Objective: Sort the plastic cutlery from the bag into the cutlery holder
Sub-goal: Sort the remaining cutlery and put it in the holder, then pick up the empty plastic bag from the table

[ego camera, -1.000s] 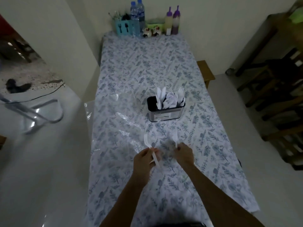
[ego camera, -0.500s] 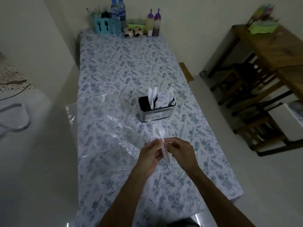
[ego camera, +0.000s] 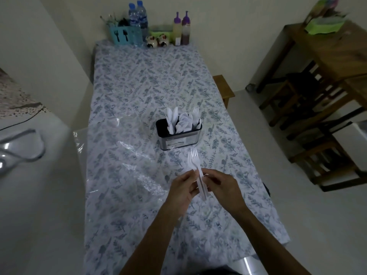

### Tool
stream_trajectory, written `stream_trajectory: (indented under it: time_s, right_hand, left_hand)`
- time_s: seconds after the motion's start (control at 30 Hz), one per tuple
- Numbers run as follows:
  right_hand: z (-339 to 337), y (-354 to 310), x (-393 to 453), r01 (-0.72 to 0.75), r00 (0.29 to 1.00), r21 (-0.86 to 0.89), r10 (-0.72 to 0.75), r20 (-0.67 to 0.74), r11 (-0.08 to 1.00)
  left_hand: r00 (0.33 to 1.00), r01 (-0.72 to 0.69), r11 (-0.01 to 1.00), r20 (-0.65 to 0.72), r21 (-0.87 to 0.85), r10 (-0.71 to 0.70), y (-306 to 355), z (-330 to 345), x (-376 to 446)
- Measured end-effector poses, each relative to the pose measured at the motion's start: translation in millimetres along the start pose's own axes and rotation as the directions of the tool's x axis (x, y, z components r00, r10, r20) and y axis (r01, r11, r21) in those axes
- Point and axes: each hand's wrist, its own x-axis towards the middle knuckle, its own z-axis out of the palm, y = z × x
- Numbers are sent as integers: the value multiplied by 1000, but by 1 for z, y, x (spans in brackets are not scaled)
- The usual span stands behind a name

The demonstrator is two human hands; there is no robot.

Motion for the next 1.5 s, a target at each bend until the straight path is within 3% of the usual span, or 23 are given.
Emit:
stream_trajectory:
  time_s: [0.13,0.27,0.37,0.43,0.53,0.6,0.67,0.7,0.8,0.9,1.03,1.17,1.23,1.3,1.37,1.43,1.5]
  right_hand:
    - [-22,12,7,95,994,-128,-100,-35,987]
    - [-46,30,26,237,971,-423,-227,75,875]
    - [-73,13,56,37,998,-220,-26,52,975]
    - [-87,-8,87,-125,979,-27,127,158,992]
    - [-92,-47,134,82,985,-121,-63,159,989]
    - [-85,-72,160,237,970,-217,-220,100,947]
    - [-78,-95,184,343,939,-278,-330,96,897]
    - [-75,-103,196,386,922,-301,-371,108,872]
    - [-67,-110,228,437,899,-370,-410,154,820]
    - [-61,-104,242,484,875,-406,-437,208,775]
    - [-53,-93,249,461,887,-480,-386,253,746]
    - [-50,-84,250,349,934,-553,-232,272,757]
    - [-53,-83,246,240,961,-688,-70,266,685]
    - [-54,-85,241,201,966,-735,-7,258,648]
    - [-52,-88,233,215,972,-721,-70,225,659]
    - [-40,-87,219,311,948,-700,-267,176,643]
    - [-16,-84,198,494,830,-639,-538,146,590]
  left_hand:
    - [1000,8,1000,21,-2,-8,-8,24,6]
    - [999,-8,990,-29,139,13,-17,34,20]
    - [990,-96,927,-66,363,128,-11,45,34]
    - [951,-227,758,-29,612,308,2,54,45]
    - [801,-345,346,82,872,593,30,71,67]
    - [690,-367,241,90,898,718,54,84,80]
    - [625,-354,235,42,905,780,81,90,97]
    - [629,-334,248,20,909,777,94,92,103]
    - [730,-299,260,44,918,681,128,88,116]
    - [733,-267,225,46,937,679,143,90,115]
    - [751,-178,146,39,973,659,140,86,124]
    - [786,-118,184,-22,976,618,130,83,129]
    - [754,-38,58,-10,998,657,125,81,124]
    - [706,23,-105,58,994,706,121,74,115]
    - [668,28,-166,105,986,737,118,61,103]
    - [617,23,-138,94,990,781,112,37,86]
    - [615,84,-71,4,994,789,110,-1,64]
